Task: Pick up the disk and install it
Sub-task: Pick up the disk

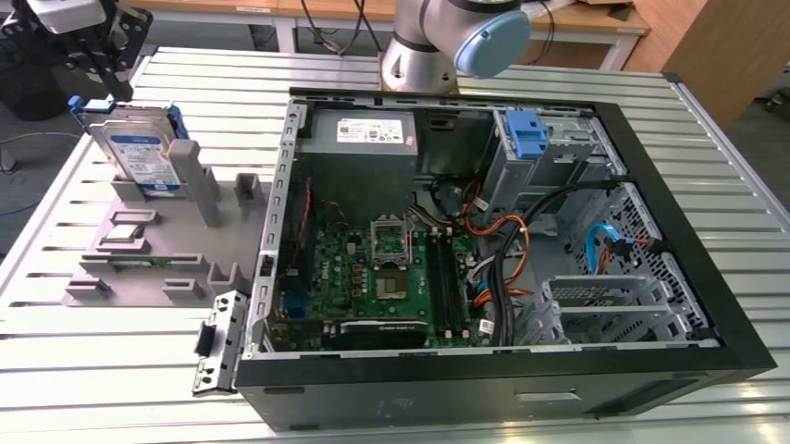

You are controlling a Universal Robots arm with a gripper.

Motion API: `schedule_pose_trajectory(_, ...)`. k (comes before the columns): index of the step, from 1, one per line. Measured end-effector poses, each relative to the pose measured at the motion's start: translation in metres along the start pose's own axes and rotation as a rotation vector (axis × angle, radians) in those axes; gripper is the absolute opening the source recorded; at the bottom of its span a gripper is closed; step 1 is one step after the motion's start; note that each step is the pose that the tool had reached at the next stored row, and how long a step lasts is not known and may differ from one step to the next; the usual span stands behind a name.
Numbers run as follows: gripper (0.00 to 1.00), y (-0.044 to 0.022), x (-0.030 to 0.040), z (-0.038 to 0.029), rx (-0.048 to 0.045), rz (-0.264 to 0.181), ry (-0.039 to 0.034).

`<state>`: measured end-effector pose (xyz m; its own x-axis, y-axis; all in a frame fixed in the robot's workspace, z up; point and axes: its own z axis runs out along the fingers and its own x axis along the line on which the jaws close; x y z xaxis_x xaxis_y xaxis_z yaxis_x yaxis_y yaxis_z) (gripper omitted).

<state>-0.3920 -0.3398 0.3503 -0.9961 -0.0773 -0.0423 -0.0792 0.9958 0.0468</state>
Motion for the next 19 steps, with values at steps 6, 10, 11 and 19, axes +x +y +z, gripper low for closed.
schedule_pose_trajectory(6, 0.1, 0.0, 0.0, 0.0, -0.0007, -0.016, 0.0008)
schedule_pose_trajectory(10, 0.1, 0.0, 0.0, 0.0, -0.0026, -0.059, 0.0027)
schedule_pose_trajectory(11, 0.1, 0.0, 0.0, 0.0001, -0.0031, -0.072, 0.0032)
schedule_pose_trajectory(19, 0.1, 0.0, 0.0, 0.0, -0.0056, -0.131, 0.0061)
